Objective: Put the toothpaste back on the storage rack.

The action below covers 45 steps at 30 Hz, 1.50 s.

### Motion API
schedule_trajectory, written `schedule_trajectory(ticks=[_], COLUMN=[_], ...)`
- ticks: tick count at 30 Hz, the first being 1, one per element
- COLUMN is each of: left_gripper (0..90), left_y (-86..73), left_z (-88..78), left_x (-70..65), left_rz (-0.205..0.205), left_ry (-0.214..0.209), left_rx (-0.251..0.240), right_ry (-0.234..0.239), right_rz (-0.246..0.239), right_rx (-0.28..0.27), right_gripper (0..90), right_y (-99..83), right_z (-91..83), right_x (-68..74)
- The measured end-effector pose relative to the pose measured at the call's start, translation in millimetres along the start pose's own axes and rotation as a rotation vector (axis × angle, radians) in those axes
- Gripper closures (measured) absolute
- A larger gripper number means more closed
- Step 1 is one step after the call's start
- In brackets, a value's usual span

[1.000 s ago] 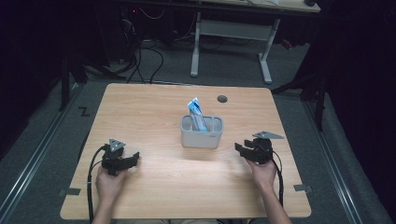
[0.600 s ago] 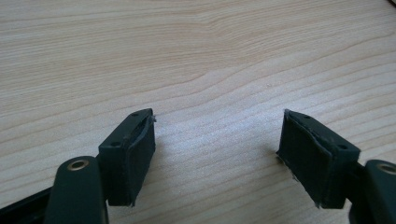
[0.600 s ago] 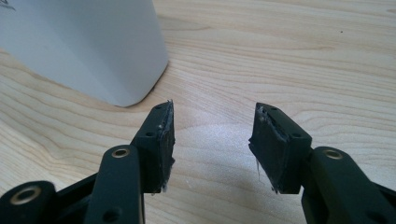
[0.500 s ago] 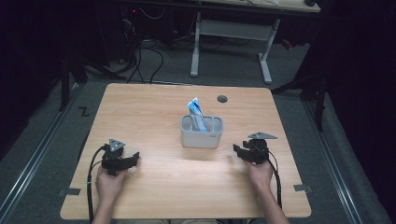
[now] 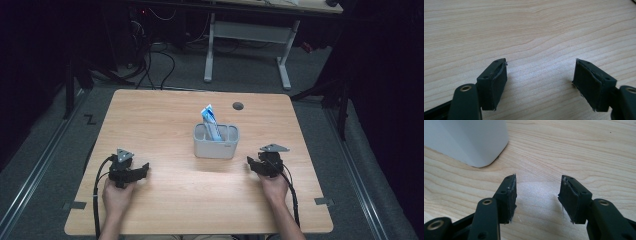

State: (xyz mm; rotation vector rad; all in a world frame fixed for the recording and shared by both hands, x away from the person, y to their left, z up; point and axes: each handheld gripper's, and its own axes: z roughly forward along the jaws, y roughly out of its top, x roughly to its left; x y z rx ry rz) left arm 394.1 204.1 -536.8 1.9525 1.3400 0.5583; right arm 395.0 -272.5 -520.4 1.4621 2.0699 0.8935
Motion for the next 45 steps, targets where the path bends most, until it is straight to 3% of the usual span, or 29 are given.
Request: schedule_trajectory(ticks=[15,23,45], left_gripper=[27.4,27.4,27.3], left_y=[0.0,0.0,-0.1], left_z=[0.0,0.1,-0.1], left_x=[-0.2,-0.7,0.1], left_rz=[0.003,0.005,0.001], left_ry=[0.002,0.004,0.001], left_rx=[0.002,0.002,0.0], right_ry=[-0.007,-0.002,-0.002], right_rz=[-0.015,-0.031,-0.027], right_rx=[0.01,-0.004,-0.002], right_gripper=[45.7,37.4,36.9], right_y=[-6.0,-8.6,-9.5], right_z=[6.0,6.8,6.0], right_x=[3.8,6.3,8.3])
